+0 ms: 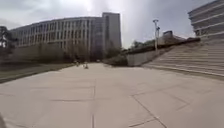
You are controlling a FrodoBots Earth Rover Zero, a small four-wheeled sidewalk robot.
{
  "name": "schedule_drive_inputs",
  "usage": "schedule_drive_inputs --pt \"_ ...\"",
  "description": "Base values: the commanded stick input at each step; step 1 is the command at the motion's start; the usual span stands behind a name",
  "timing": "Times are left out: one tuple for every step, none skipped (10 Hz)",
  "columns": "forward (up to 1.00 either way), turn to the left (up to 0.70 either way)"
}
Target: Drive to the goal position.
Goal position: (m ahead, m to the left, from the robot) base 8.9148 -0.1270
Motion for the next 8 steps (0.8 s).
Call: schedule_drive_inputs --pt "0.70 0.00" --pt "0.70 0.00" --pt "0.70 0.00" --pt "0.70 0.00" --pt "0.70 0.00" --pt "0.70 0.00" --pt "0.70 0.00" --pt "0.70 0.00"
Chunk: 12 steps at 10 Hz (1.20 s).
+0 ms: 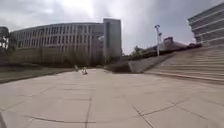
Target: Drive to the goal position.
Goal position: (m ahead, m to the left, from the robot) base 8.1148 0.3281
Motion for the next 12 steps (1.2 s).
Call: schedule_drive_inputs --pt "0.70 0.00" --pt "0.70 0.00" --pt "0.70 0.00" --pt "0.70 0.00" --pt "0.70 0.00" --pt "0.70 0.00" --pt "0.70 0.00" --pt "0.70 0.00" --pt "0.70 0.21" --pt "0.70 0.35" --pt "0.70 0.35" --pt "0.70 0.35"
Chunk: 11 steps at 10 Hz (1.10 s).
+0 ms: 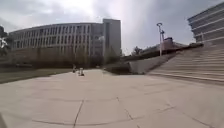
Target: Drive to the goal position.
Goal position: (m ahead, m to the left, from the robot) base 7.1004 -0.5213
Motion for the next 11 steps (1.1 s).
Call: schedule_drive_inputs --pt "0.70 0.35" --pt "0.70 0.35" --pt "0.70 0.35" --pt "0.70 0.35" --pt "0.70 0.31" --pt "0.70 0.00" --pt "0.70 0.00" --pt "0.70 0.00" --pt "0.70 0.00" --pt "0.70 0.00" --pt "0.70 0.00"
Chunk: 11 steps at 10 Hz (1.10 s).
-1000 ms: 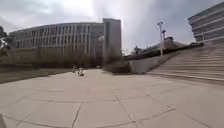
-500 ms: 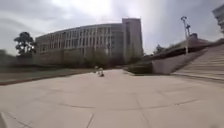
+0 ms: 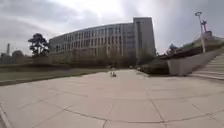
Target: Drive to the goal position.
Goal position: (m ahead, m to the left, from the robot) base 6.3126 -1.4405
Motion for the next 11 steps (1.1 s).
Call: schedule_drive_inputs --pt "0.70 0.00" --pt "0.70 0.00" --pt "0.70 0.00" --pt "0.70 0.00" --pt "0.70 0.00" --pt "0.70 0.00" --pt "0.70 0.00" --pt "0.70 0.00" --pt "0.70 0.00" --pt "0.70 0.00" --pt "0.70 0.00"
